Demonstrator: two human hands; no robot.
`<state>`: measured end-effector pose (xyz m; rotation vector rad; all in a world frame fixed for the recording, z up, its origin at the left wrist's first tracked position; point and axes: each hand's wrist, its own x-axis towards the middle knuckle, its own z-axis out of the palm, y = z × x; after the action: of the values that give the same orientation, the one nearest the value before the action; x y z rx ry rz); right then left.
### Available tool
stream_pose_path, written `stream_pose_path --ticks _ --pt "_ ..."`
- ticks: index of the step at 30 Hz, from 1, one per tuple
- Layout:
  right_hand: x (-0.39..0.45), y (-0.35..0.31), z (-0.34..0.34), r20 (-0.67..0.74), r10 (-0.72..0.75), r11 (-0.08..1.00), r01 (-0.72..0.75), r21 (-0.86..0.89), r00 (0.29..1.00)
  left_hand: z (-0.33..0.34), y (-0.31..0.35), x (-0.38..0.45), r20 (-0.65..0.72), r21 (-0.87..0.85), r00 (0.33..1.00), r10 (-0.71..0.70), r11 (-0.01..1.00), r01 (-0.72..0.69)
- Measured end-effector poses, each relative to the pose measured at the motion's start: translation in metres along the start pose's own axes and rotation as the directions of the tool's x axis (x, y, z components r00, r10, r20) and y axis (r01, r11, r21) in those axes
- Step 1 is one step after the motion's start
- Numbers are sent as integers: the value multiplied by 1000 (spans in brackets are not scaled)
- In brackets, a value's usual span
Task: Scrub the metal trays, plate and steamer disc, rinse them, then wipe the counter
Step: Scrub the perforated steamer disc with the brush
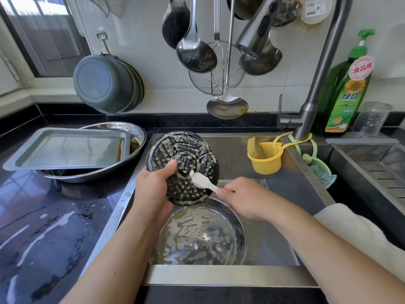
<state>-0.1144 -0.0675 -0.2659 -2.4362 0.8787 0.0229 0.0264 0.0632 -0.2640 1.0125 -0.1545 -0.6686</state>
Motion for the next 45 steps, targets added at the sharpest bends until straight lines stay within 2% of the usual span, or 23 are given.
stream_pose_path --ticks 5,7,11,14,21,23,29,33,38,45 --pt "5 12 -20 -185 86 996 -81 34 979 1 -2 -2 72 55 997 -39 998 35" --pt "5 13 -21 -206 78 997 -72 37 975 0 -2 -3 85 70 996 -37 997 31" --pt "0 6 -11 -80 15 997 -8 76 997 1 -2 -1 57 53 998 -6 999 2" --pt "-3 2 -6 47 -5 1000 6 -11 999 -1 1 0 41 43 999 -6 999 4" --pt "3 13 -19 -196 48 998 -39 53 980 -1 -3 0 105 145 993 -48 989 32" --pt "2 11 -17 -160 35 997 -24 72 986 0 -3 -1 91 125 995 -38 992 27" --pt "-2 0 5 112 -16 999 10 52 994 -3 2 2 -14 22 1000 -11 1000 12" --pt "-2 4 -5 80 0 1000 -2 28 997 -2 0 2 6 28 1000 -16 999 16" --pt "5 14 -15 -105 92 994 -85 67 990 -1 -1 -1 54 46 998 -32 998 29" --pt "-1 0 5 100 -15 1000 13 24 995 -3 1 4 -64 -35 998 7 999 -10"
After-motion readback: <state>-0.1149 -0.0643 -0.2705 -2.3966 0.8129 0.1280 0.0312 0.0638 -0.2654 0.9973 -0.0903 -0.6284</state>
